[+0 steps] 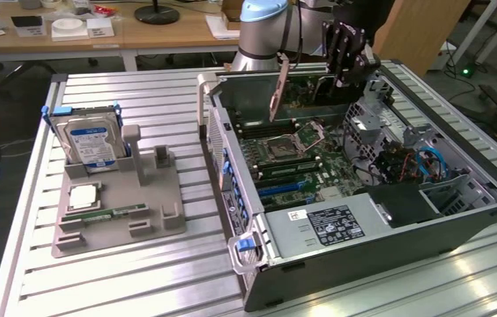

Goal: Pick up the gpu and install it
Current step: 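Insert the gpu into the slot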

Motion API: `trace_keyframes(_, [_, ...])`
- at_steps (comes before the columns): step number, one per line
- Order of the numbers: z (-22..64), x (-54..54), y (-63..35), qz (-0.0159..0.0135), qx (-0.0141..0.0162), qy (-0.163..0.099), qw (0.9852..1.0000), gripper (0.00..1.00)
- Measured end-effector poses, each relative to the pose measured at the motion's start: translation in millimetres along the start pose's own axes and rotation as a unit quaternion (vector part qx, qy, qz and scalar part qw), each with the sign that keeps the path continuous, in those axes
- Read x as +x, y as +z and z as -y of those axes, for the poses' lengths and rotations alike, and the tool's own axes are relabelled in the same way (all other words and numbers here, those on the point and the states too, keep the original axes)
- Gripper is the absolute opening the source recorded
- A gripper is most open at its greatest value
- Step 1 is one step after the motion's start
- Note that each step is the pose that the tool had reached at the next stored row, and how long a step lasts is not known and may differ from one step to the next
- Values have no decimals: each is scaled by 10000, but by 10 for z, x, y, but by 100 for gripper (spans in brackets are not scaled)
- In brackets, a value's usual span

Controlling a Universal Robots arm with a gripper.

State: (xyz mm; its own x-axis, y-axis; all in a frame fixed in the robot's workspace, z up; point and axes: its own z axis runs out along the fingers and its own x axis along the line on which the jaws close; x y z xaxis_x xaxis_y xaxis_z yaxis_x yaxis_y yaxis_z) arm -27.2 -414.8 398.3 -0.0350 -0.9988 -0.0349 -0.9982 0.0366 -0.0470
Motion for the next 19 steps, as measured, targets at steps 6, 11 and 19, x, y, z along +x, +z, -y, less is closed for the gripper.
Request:
trace_keyframes(6, [-40,2,3,0,0,1,10000,27])
trace_keyframes(11, [-40,2,4,0,0,0,10000,27])
trace_keyframes(19, [-26,2,29,0,0,0,10000,27])
